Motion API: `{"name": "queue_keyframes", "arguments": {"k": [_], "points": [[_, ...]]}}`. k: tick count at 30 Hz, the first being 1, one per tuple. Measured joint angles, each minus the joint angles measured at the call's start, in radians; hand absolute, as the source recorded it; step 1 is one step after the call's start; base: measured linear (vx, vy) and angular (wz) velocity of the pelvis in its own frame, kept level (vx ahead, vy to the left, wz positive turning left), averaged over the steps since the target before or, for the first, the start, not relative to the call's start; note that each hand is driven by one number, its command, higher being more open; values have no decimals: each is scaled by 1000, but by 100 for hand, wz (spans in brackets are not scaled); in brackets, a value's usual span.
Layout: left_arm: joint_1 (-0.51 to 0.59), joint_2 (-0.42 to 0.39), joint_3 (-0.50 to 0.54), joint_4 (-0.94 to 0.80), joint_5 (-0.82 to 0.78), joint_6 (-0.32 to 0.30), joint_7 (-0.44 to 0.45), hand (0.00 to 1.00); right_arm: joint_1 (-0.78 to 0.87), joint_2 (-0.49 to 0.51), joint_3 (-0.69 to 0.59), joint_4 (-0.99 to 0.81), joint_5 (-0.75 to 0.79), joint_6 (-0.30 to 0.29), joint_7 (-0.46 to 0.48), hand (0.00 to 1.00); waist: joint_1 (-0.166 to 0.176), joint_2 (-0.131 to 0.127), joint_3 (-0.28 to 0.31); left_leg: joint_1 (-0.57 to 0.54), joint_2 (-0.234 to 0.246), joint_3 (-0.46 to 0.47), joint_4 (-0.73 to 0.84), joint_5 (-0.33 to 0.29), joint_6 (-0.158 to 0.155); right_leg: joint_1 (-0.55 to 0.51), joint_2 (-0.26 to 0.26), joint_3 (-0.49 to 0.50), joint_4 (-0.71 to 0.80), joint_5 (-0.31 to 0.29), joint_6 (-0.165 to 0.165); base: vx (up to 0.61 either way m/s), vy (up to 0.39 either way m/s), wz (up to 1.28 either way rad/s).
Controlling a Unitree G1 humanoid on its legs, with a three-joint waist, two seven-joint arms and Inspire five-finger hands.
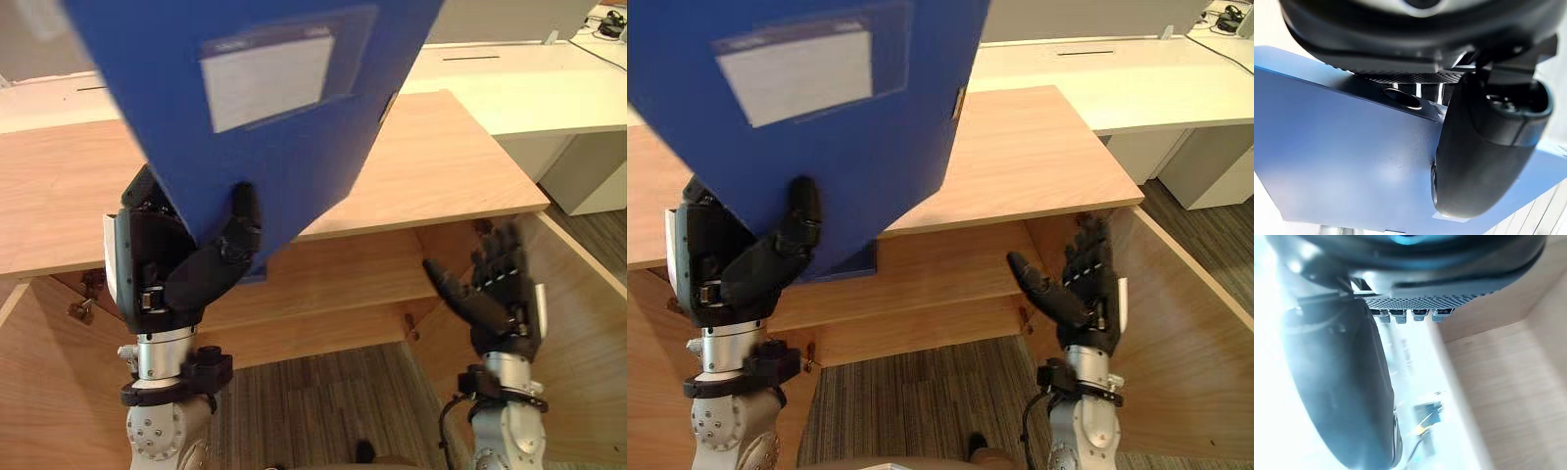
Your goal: Walk over to the cabinet, pick up the folder, carry it to the office cabinet, place the folder inside the office cabinet, then close the office cabinet door
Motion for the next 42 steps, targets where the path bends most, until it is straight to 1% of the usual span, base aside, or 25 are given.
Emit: {"name": "queue_keyframes", "arguments": {"k": [3,5,7,9,12,13,14,17,19,21,26,28,29,31,33,34,35,36,37,38,40,41,42], "points": [[1,6,-4,0,-101,16,-54,0,-74,-69,5,-27,19,-18,24,100,0,0,0,0,0,2,3,-1,1,0,-1,3,0,2,3,-34,-12,-2],[1,30,-25,1,-159,24,-85,0,-130,-131,19,-27,27,-22,29,100,1,0,0,-1,0,1,5,-1,1,1,-2,3,0,4,6,-42,-19,1],[1,69,-57,5,-222,33,-118,0,-176,-197,50,-21,30,-22,35,100,2,0,0,-2,0,-1,6,-1,1,2,-3,2,0,4,7,-39,-18,3],[1,139,-103,28,-302,65,-193,0,-239,-288,103,0,32,-25,57,100,2,0,0,-4,0,-4,9,-1,1,3,-3,-1,0,6,9,-38,-18,4],[2,195,-107,78,-357,78,-231,0,-290,-366,130,83,46,-29,67,100,3,0,0,-7,-1,-9,11,-1,1,6,-5,-7,0,6,10,-42,-18,5],[1,203,-106,92,-371,81,-240,0,-298,-378,139,97,57,-29,73,100,3,0,0,-8,-1,-10,12,-1,1,6,-5,-9,0,6,10,-34,-19,6],[3,223,-107,113,-389,97,-243,0,-302,-401,157,117,67,-29,83,0,5,0,0,-10,-1,-13,12,0,1,6,-5,-12,-1,6,10,-29,-20,6],[20,260,-106,148,-413,110,-246,0,-303,-457,196,160,77,-27,97,0,7,0,0,-14,-1,-19,13,0,1,6,-6,-18,-2,7,10,-12,-18,8],[21,292,-97,177,-427,110,-254,0,-317,-521,237,196,96,-20,124,0,6,0,0,-19,-1,-27,14,0,2,6,-7,-25,-4,7,11,-6,-13,10],[21,312,-88,197,-429,110,-263,0,-327,-548,255,213,118,-13,137,0,8,0,0,-23,-1,-34,14,1,3,6,-8,-32,-5,7,11,-4,-14,12],[22,338,-63,262,-426,111,-265,0,-336,-584,278,218,144,-9,169,0,11,0,0,-27,0,-59,15,2,4,12,-11,-50,-7,7,11,-1,-12,14],[21,336,-65,272,-412,111,-265,0,-337,-581,281,218,144,-7,174,0,17,1,0,-27,-1,-64,14,2,4,15,-13,-54,-8,7,11,-4,-3,9],[21,330,-65,273,-382,110,-267,100,-337,-572,280,218,139,-6,179,0,24,1,0,-28,-1,-66,13,2,4,15,-14,-55,-9,7,11,-8,-3,5],[16,291,-45,273,-330,106,-267,100,-337,-546,278,219,131,8,179,0,30,1,0,-29,-3,-71,11,4,7,16,-15,-61,-10,7,11,-15,-9,9],[7,194,-2,273,-273,105,-264,100,-337,-464,277,217,111,10,188,0,31,1,-1,-35,-5,-82,10,8,9,16,-18,-73,-12,7,11,-16,-15,14],[5,169,4,273,-244,102,-256,100,-337,-432,274,217,104,10,181,0,32,1,-1,-35,-5,-83,9,8,9,17,-18,-74,-12,7,11,-11,-13,10],[5,132,15,273,-201,99,-243,100,-337,-384,268,217,97,11,173,0,34,1,-1,-35,-5,-85,8,9,9,18,-18,-75,-13,7,11,-12,-15,6],[6,93,28,273,-130,95,-212,100,-337,-331,262,217,95,11,159,0,36,1,-1,-35,-5,-88,7,10,10,20,-18,-77,-15,7,11,-22,-21,5],[5,64,46,277,-70,94,-185,100,-337,-294,245,217,91,11,154,0,42,2,-1,-35,-6,-89,6,11,10,21,-18,-78,-16,7,11,-19,-17,4],[5,50,60,281,-49,91,-174,100,-337,-282,235,216,87,11,151,0,45,2,-1,-35,-6,-89,6,11,11,21,-19,-78,-16,7,11,0,0,0],[4,-25,148,328,-12,71,-142,100,-336,-240,190,214,55,11,129,0,51,2,-2,-35,-7,-91,6,11,11,22,-20,-79,-16,7,11,-16,-8,1],[4,-34,160,336,-11,68,-136,100,-336,-236,185,214,54,11,126,0,51,2,-2,-35,-7,-91,6,11,11,23,-20,-79,-17,7,11,0,0,0],[3,-65,207,372,-10,60,-105,100,-334,-218,167,214,52,11,117,0,51,2,-2,-35,-7,-92,6,11,11,23,-20,-79,-17,7,11,0,0,0]]}}
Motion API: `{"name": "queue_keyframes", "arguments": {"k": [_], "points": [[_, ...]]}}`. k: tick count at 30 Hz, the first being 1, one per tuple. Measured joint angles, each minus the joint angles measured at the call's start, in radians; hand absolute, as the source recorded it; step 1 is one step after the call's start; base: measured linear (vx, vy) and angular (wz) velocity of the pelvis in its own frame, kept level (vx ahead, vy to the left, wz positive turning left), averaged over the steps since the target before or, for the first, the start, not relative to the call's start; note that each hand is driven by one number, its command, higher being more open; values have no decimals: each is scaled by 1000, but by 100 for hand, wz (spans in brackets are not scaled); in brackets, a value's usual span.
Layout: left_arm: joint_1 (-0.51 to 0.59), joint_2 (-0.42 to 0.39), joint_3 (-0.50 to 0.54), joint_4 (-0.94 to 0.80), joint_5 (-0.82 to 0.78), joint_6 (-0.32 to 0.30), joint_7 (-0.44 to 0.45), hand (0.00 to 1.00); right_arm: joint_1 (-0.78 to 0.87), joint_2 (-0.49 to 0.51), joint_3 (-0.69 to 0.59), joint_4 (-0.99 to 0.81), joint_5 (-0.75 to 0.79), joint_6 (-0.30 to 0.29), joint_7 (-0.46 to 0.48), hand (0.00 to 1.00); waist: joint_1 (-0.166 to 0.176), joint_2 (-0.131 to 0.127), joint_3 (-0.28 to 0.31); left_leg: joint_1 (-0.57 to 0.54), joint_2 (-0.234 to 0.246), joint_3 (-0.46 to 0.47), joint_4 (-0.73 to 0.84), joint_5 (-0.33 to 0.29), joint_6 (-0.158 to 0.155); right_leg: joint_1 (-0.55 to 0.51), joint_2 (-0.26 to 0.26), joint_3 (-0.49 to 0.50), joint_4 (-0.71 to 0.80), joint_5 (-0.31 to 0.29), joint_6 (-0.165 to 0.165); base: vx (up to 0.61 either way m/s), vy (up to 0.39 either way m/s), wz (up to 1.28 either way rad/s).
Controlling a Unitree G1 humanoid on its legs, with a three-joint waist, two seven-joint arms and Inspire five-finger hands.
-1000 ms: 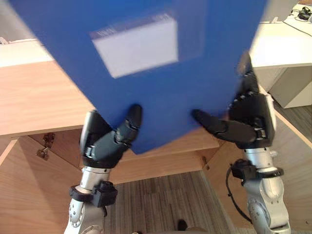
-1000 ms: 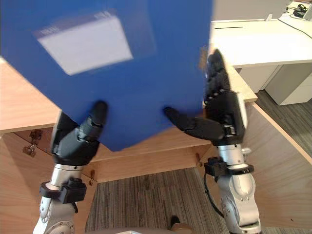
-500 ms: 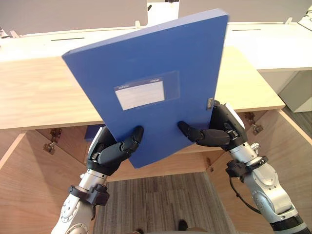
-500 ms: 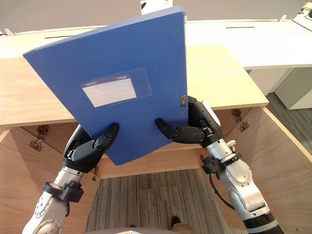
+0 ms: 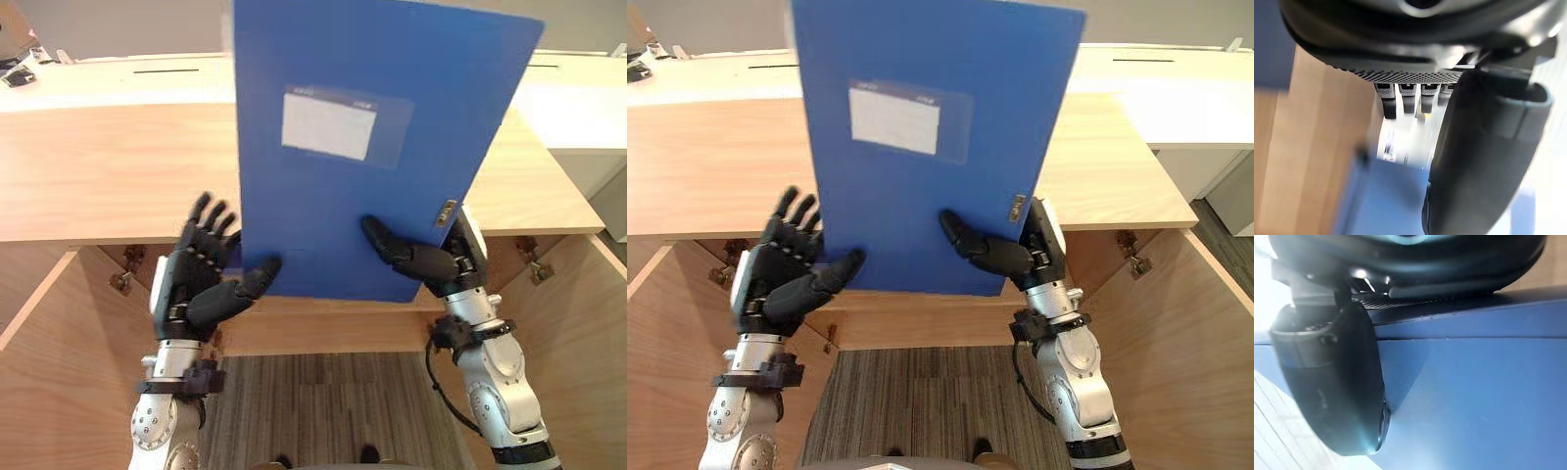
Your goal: Walk over to the cabinet, pick up the folder, carry it to the office cabinet, place the folder inside the office cabinet, then close the office cabinet door
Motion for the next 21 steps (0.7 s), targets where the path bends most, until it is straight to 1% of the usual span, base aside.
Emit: {"name": "queue_keyframes", "arguments": {"k": [2,4,6,7,9,13,15,17,19,20,21], "points": [[1,-36,80,57,25,-8,57,100,3,28,-32,0,-8,0,-13,0,3,1,-2,0,0,-1,-1,0,0,0,0,0,-1,0,0,0,0,0],[2,-50,132,105,50,-27,90,100,5,48,-54,-1,-24,0,-23,0,6,1,-4,0,0,-2,-1,0,0,1,0,-1,-1,0,0,0,0,0],[11,-63,168,174,89,-22,120,100,6,55,-62,-3,-26,0,-29,0,6,1,-8,0,-1,-4,-3,0,0,1,-1,-2,-2,0,0,0,0,0],[15,-68,172,200,102,-21,130,100,8,57,-64,-5,-28,0,-29,0,6,1,-8,-1,-1,-5,-3,0,0,1,-1,-3,-2,0,0,-14,-10,5],[35,-93,177,311,148,1,150,100,18,74,-64,-15,-37,-1,-33,0,7,0,-9,-3,-3,-10,-4,0,0,1,-3,-6,-4,0,0,-8,-7,6],[67,-131,175,470,197,34,156,100,54,80,-34,-20,-77,-7,-36,0,7,-2,-11,-11,-4,-17,-7,0,0,-3,-4,-8,-8,0,0,5,-10,6],[70,-131,172,586,250,47,154,100,69,69,33,-19,-112,-7,-37,0,7,-2,-11,-20,-4,-19,-6,0,0,-8,-4,-11,-13,0,0,2,-12,2],[56,-118,159,688,281,48,153,100,78,47,93,-13,-125,-7,-37,0,7,-1,-11,-24,-4,-21,-6,0,-1,-9,-4,-14,-17,1,1,1,-12,2],[10,-83,133,885,374,57,146,100,67,9,204,22,-210,-13,-36,0,6,-2,-11,-53,-4,-22,9,0,-1,-32,-5,-14,-16,2,3,0,0,0],[-3,-73,119,931,387,60,143,100,55,-1,235,40,-231,-16,-36,0,6,-2,-9,-66,-4,-22,18,0,-1,-44,-7,-13,-13,2,3,-34,-15,-4],[-34,-60,98,1010,399,68,135,100,12,-21,294,90,-267,-18,-36,0,7,0,10,-94,-3,-22,43,-2,0,-72,-9,-8,8,2,3,-107,-11,-11]]}}
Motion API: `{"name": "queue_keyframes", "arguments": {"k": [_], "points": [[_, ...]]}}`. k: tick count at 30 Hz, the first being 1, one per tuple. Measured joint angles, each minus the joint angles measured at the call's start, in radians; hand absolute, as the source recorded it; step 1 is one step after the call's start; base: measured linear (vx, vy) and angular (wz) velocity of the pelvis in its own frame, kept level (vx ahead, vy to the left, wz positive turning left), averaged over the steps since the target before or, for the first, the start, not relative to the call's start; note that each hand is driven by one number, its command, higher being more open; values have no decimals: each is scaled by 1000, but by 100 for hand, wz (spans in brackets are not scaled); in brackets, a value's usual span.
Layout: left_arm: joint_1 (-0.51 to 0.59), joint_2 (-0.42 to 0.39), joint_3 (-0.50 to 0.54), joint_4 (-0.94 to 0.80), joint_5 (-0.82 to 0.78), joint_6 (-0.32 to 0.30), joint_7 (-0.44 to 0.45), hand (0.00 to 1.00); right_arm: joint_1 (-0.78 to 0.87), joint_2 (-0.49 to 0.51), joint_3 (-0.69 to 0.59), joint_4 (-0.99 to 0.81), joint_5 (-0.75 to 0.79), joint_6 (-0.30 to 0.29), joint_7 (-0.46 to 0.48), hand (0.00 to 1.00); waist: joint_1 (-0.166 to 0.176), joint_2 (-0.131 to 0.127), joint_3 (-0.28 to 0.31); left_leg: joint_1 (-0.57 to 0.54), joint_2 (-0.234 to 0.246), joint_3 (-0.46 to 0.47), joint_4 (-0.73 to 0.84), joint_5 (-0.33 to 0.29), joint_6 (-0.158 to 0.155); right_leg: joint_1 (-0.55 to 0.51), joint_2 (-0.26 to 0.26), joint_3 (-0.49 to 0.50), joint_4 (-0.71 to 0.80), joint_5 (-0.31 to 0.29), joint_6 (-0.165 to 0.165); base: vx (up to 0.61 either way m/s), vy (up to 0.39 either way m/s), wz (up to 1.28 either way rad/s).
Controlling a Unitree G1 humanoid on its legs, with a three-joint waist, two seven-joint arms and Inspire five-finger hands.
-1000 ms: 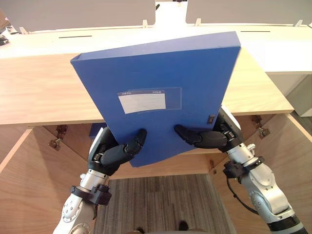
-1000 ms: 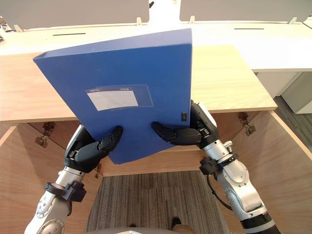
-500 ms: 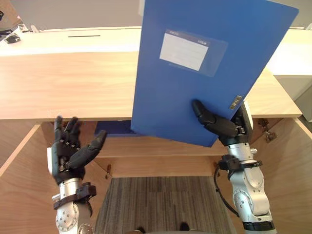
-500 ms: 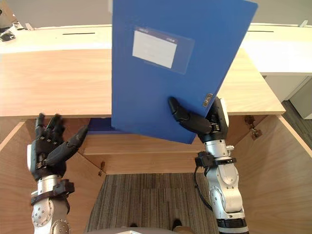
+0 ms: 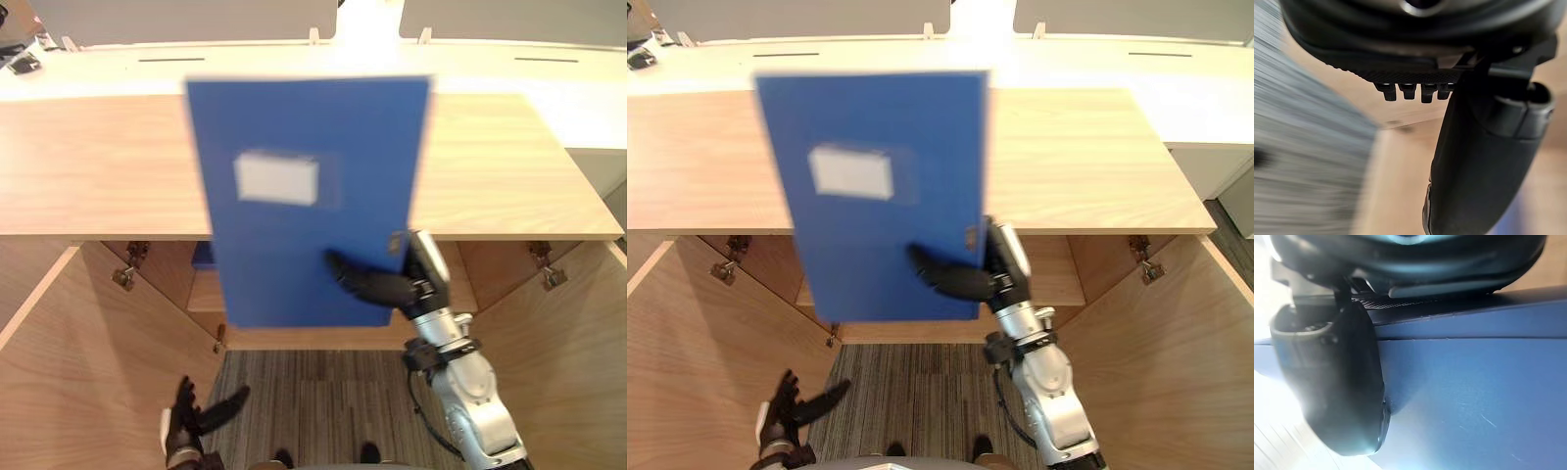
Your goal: Walk over to the cabinet, pick up the folder, carry it to the office cabinet, place the folder inside the office cabinet, then close the office cabinet door
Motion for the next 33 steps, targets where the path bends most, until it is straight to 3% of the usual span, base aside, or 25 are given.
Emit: {"name": "queue_keyframes", "arguments": {"k": [1,3,6,9,13,17,21,25,32,33], "points": [[-59,8,-22,86,20,5,-1,100,-82,-27,62,71,-64,-2,-7,0,1,10,49,-63,13,-1,77,-19,1,-61,1,11,61,-1,-1,-146,-4,-13],[-104,21,-29,120,30,8,-4,100,-148,-40,98,124,-123,-1,-17,0,3,23,92,-129,26,-2,149,-38,3,-124,4,16,120,-4,-5,-181,1,-9],[-186,47,-32,136,31,8,4,100,-277,-53,151,224,-242,1,-58,0,5,39,206,-291,35,-5,321,-89,13,-291,-11,23,295,-75,-5,-277,-4,-3],[-236,48,-36,146,28,7,15,100,-325,-55,160,251,-278,8,-78,0,6,68,278,-449,54,-10,495,-144,20,-457,-23,36,476,-130,-4,-254,36,-7],[-314,49,-69,118,9,-6,21,100,-386,-9,106,312,-248,16,-91,0,11,87,319,-633,66,-26,656,-177,24,-645,-38,40,656,-174,-9,-213,8,7],[-368,31,-89,15,1,-12,20,100,-482,106,-53,332,-20,27,-167,0,29,87,329,-842,85,-45,817,-215,15,-857,-49,45,827,-223,-9,-217,-47,6],[-399,-12,-96,-76,-35,-14,25,100,-654,141,-245,334,211,14,-296,0,53,87,343,-982,97,-59,905,-219,14,-996,-52,44,922,-236,-18,-110,-43,5],[-395,-11,-99,-129,-52,-23,49,100,-802,133,-380,385,372,-34,-397,0,64,88,345,-1055,109,-68,955,-218,18,-1070,-50,42,975,-242,-32,-47,-74,-1],[-406,-13,-109,-159,-105,-27,97,100,-1006,113,-438,554,585,-57,-500,0,79,88,345,-1110,121,-84,986,-219,15,-1119,-45,28,1003,-246,-39,-45,-63,0],[-413,-13,-110,-159,-112,-29,103,100,-1040,113,-452,585,612,-57,-509,100,86,88,345,-1121,122,-90,991,-219,15,-1125,-45,22,1005,-246,-40,-71,-57,4]]}}
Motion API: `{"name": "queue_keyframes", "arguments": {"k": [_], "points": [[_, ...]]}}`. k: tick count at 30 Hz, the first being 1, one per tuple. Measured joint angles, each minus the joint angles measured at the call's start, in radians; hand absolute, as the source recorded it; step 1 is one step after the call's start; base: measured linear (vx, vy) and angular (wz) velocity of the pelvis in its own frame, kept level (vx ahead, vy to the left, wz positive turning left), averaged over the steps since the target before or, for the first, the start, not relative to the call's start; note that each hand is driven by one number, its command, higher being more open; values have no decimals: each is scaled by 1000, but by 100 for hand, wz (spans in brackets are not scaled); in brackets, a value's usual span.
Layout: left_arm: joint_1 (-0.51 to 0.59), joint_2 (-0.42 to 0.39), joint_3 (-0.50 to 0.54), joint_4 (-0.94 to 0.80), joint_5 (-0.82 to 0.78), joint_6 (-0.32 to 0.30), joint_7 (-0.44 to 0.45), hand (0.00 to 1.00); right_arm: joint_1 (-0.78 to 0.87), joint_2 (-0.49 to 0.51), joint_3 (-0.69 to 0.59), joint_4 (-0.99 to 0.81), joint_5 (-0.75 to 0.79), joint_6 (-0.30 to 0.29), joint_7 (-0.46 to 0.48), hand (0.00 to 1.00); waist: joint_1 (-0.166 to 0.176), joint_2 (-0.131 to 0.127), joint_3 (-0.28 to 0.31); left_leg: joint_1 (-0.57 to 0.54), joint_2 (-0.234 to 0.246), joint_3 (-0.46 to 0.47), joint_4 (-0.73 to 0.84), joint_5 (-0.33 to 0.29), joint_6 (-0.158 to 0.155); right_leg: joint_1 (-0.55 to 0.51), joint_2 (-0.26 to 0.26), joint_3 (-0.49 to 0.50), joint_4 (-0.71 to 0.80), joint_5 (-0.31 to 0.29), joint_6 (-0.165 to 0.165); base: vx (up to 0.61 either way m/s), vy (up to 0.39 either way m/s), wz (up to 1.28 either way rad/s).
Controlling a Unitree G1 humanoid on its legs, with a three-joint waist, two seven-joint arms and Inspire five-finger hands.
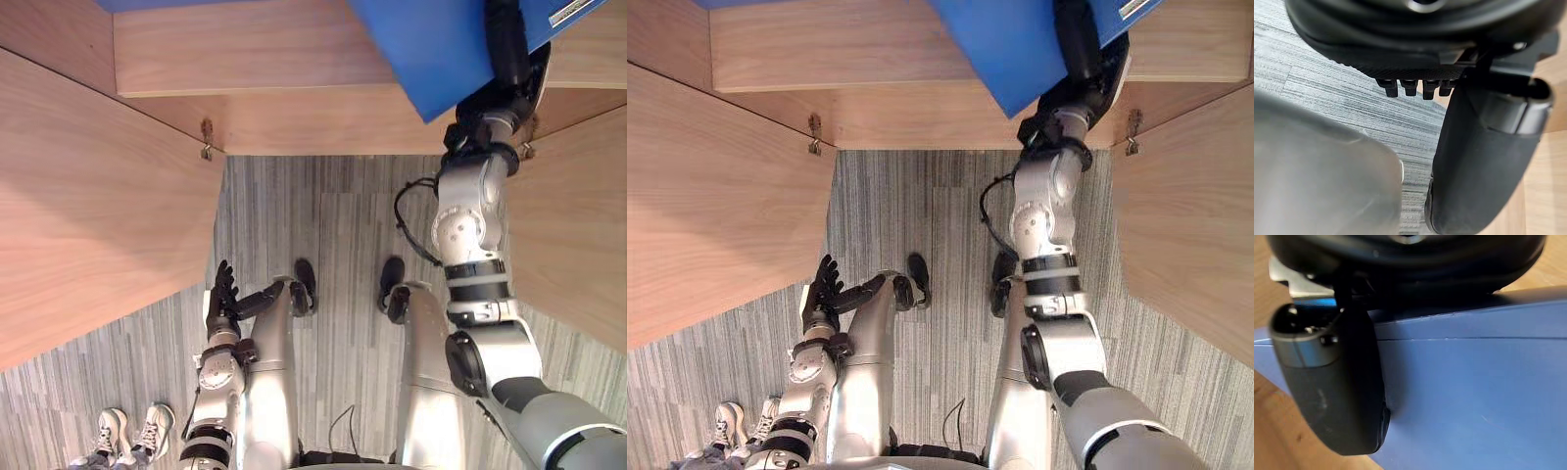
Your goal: Walk over to the cabinet, pick up the folder, carry it to the office cabinet, place the folder inside the office cabinet, then close the office cabinet door
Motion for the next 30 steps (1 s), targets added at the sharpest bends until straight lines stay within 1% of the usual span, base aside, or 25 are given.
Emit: {"name": "queue_keyframes", "arguments": {"k": [2,3,5,7,9,10,12,13,18,22,23,24,26,28,30], "points": [[-8,-1,-2,0,-11,0,8,100,-42,0,-18,43,36,0,-10,100,6,0,0,-12,0,-10,6,1,-1,-4,0,-9,2,-1,-2,-55,-41,7],[-12,1,-9,-2,-19,-2,19,100,-72,2,-30,64,57,-2,-39,100,11,0,0,-22,-2,-16,8,2,-2,-9,-2,-14,5,-1,-3,-47,-34,15],[-16,4,-21,-1,-27,-3,31,100,-81,9,-48,62,75,-18,-61,100,8,0,0,-26,-12,-22,8,7,-1,-10,-13,-20,11,-5,-6,-52,-35,18],[-17,3,-26,-10,-38,-7,37,100,-118,8,-64,90,133,-28,-76,100,-4,0,0,-32,-26,-24,1,13,-5,-16,-28,-23,17,-10,-2,-82,-44,18],[-20,2,-30,-24,-39,-7,38,100,-157,-2,-63,131,147,-29,-85,100,-10,0,0,-41,-28,-27,-7,19,-21,-22,-42,-39,14,-10,-3,-124,-61,11],[-20,2,-32,-30,-39,-9,38,100,-168,-5,-61,143,148,-28,-85,100,-10,0,-1,-43,-28,-26,-12,21,-24,-24,-47,-44,12,-10,-4,-124,-64,8],[-24,2,-40,-37,-39,-14,38,100,-200,-21,-46,180,152,-25,-85,100,-11,0,-1,-50,-26,-24,-32,35,-23,-30,-62,-64,-1,-7,-8,-124,-75,4],[-28,2,-40,-37,-39,-14,38,100,-216,-31,-32,198,152,-17,-85,100,-11,0,-1,-52,-21,-24,-42,45,-28,-31,-70,-78,-8,-7,-8,-140,-91,1],[-30,4,-39,-40,-58,-16,40,100,-243,-53,11,226,189,-6,-85,100,-10,-1,-2,-54,-2,-26,-76,80,-40,-32,-75,-113,-22,-6,-9,-89,-83,4],[-30,7,-39,-40,-58,-17,44,100,-245,-58,54,227,190,8,-83,100,-10,-1,-3,-54,10,-34,-87,97,-45,-32,-75,-139,-24,11,-17,-57,-57,-1],[-30,7,-39,-41,-58,-18,44,100,-245,-64,74,227,189,16,-82,100,-11,-1,-4,-54,13,-36,-88,100,-45,-32,-75,-144,-24,15,-23,-48,-36,-2],[-30,7,-39,-41,-58,-19,44,100,-245,-70,89,227,187,25,-80,100,-13,-1,-4,-55,15,-38,-89,104,-50,-32,-75,-148,-25,15,-24,-67,-37,-1],[-30,7,-42,-41,-58,-23,43,100,-247,-106,129,231,163,51,-37,100,-15,-1,-4,-56,18,-41,-93,109,-53,-33,-75,-155,-25,15,-25,-50,-16,2],[-31,7,-46,-44,-58,-32,42,100,-283,-192,202,246,78,86,26,100,-14,-2,-4,-64,19,-43,-97,116,-56,-37,-74,-162,-28,16,-26,-44,-5,5],[-31,8,-46,-43,-59,-36,42,100,-298,-225,229,247,8,101,47,100,-16,-2,-4,-65,20,-43,-97,122,-55,-37,-73,-164,-31,20,-33,-18,0,1]]}}
